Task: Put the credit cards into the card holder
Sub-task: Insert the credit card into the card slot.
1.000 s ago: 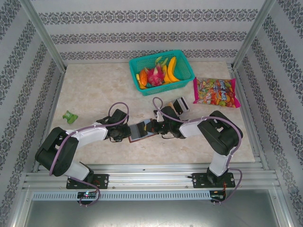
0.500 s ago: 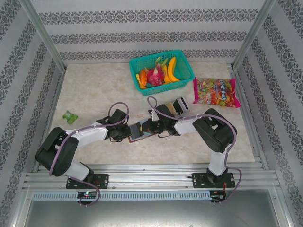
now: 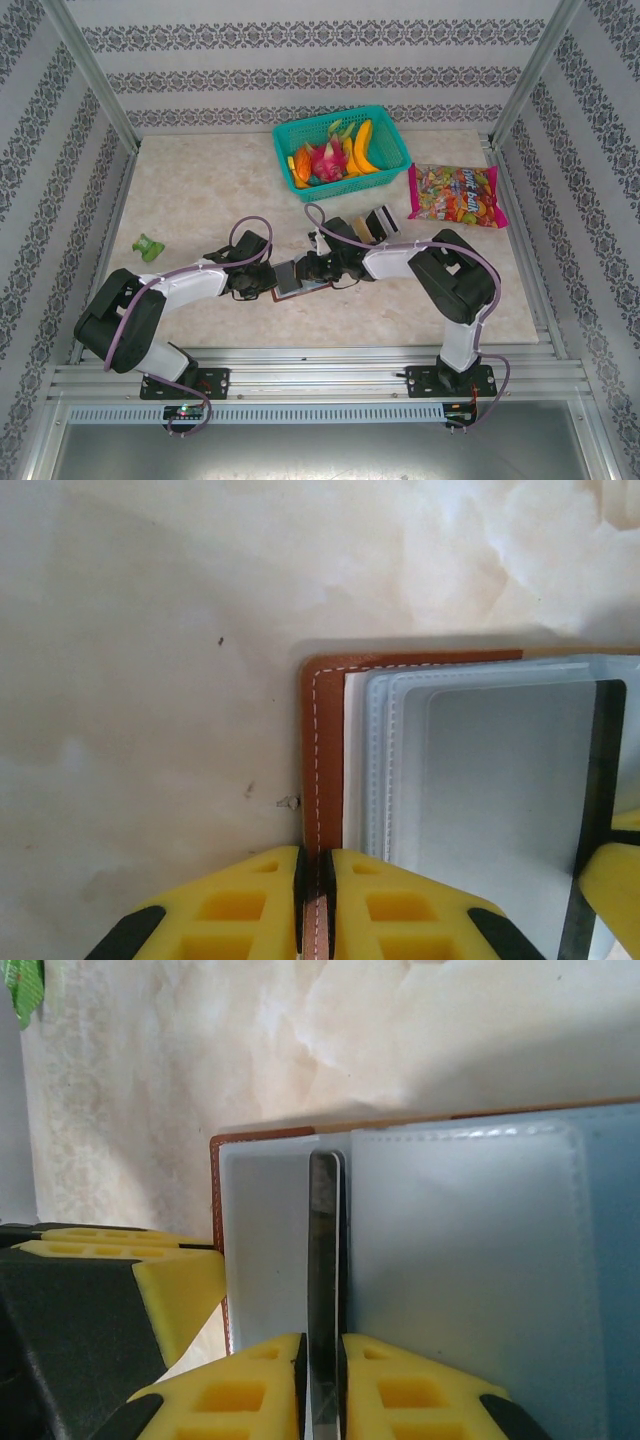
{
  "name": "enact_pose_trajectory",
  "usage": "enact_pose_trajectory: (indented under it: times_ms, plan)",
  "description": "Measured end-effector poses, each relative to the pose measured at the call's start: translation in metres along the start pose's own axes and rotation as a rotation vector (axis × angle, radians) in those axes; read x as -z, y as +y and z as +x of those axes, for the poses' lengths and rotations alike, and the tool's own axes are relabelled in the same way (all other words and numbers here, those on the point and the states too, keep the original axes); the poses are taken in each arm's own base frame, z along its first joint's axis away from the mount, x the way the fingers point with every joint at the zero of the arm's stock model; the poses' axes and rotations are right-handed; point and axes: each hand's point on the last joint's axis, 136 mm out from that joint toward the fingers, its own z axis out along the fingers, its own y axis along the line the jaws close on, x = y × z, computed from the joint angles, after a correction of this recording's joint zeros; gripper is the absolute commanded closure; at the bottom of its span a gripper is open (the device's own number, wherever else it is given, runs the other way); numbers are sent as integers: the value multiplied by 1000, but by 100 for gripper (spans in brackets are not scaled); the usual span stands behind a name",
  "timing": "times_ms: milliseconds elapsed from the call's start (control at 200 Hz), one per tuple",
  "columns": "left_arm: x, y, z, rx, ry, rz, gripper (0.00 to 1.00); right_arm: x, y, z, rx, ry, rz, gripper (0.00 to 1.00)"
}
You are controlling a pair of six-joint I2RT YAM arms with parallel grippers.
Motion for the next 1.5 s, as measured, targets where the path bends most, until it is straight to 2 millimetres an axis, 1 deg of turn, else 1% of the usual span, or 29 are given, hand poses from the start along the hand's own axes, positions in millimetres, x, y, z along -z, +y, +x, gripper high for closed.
enact_pose_trajectory:
  times_ms: [45, 115, 185, 255, 315, 395, 475, 630, 769, 874, 904, 974, 1064, 1144, 1174, 1229, 1294, 1344, 1399, 1499]
  plan:
    - [0, 0, 0, 0, 0, 0, 83, 0, 0, 0, 4, 5, 7, 83]
    - [0, 0, 0, 0, 0, 0, 83, 1, -1, 1, 9, 11, 18, 88]
    - [0, 0, 0, 0, 0, 0, 83, 0, -3, 2, 8, 18, 25, 88]
    - [0, 0, 0, 0, 0, 0, 83, 0, -3, 2, 4, 23, 30, 95]
    - [0, 0, 0, 0, -1, 0, 83, 0, -2, 2, 7, 27, 29, 95]
    - [0, 0, 0, 0, 0, -1, 83, -2, 1, 2, 8, 40, 21, 93]
    - [0, 0, 0, 0, -1, -1, 83, -5, 4, 1, 12, 50, 16, 93]
    - [0, 1, 0, 0, -3, -4, 83, -11, 2, 4, 6, 71, 16, 91]
    - [0, 1, 0, 0, -4, -4, 83, -11, 3, 3, 5, 76, 15, 88]
    - [1, 1, -1, 0, -8, -4, 80, -5, 2, 3, 6, 80, 26, 78]
    - [2, 0, -2, 0, -12, -3, 79, -1, 2, 2, 13, 78, 31, 76]
    - [6, 0, -4, -1, -27, 0, 77, 15, 4, 0, 36, 62, 61, 71]
    - [14, -1, -9, -3, -56, 1, 72, 48, 12, -13, 94, 0, 112, 68]
    - [22, 0, -12, -7, -80, -5, 70, 85, 21, -38, 162, -100, 173, 64]
    - [25, -1, -14, -9, -89, -7, 69, 101, 22, -51, 192, -148, 211, 61]
    - [31, -2, -17, -13, -103, -12, 68, 126, 22, -70, 242, -222, 284, 60]
    - [38, -8, -23, -22, -121, -9, 64, 150, 18, -87, 293, -281, 376, 60]
    - [44, -14, -29, -31, -140, 2, 61, 162, 11, -96, 330, -302, 448, 59]
    - [49, -24, -36, -36, -156, 22, 58, 168, 1, -99, 360, -297, 524, 59]
    - [56, -45, -45, -45, -163, 72, 57, 167, -21, -98, 399, -242, 640, 58]
